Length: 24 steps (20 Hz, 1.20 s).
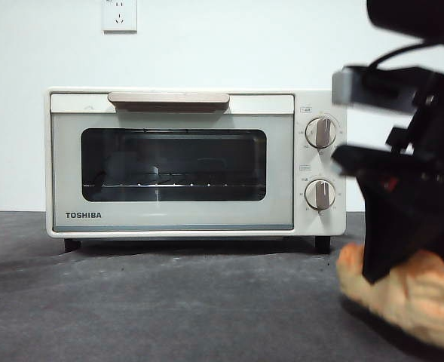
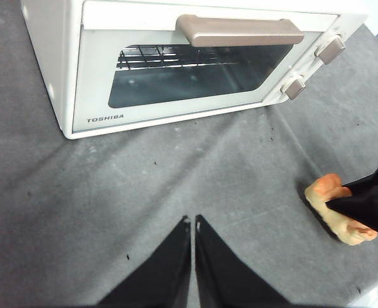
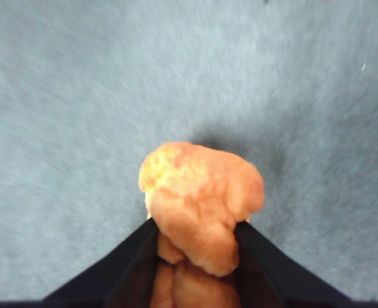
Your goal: The left arm flap open the oven, the right arm pick bread and place it into oven, the left arm flap close the oven
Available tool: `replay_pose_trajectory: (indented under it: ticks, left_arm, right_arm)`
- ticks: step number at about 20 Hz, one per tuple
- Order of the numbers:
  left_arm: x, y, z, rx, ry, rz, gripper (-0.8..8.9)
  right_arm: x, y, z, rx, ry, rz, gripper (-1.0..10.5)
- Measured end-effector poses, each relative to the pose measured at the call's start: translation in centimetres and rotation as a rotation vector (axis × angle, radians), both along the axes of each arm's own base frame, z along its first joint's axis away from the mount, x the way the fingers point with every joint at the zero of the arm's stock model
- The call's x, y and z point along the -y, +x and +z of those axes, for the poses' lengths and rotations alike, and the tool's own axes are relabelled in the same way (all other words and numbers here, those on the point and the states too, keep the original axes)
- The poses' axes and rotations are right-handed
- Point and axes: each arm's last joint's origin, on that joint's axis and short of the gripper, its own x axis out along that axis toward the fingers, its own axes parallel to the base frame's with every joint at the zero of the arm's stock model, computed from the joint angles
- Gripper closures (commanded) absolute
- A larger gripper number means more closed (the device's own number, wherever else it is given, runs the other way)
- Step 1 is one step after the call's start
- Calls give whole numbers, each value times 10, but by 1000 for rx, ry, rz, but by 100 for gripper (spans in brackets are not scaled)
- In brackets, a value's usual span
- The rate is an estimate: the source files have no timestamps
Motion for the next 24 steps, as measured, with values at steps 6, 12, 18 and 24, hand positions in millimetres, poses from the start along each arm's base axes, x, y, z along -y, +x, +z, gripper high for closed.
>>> replay_pose_trajectory:
  ticks: [6,12,18,24]
  left_arm:
    - [9,11,12,106,-54,-41,797]
    - [29,50,31,145,-84,-88,797]
    - [62,101,40,167,-65,-122,797]
    - [97,136,23,159,23,-121,797]
  right_arm:
    - [6,-6,45,110,107,0,797]
    - [14,-15,79,175,167,2,797]
    - [20,-20,100,216,199,7,797]
    - [22,-22,105,229,208,10,797]
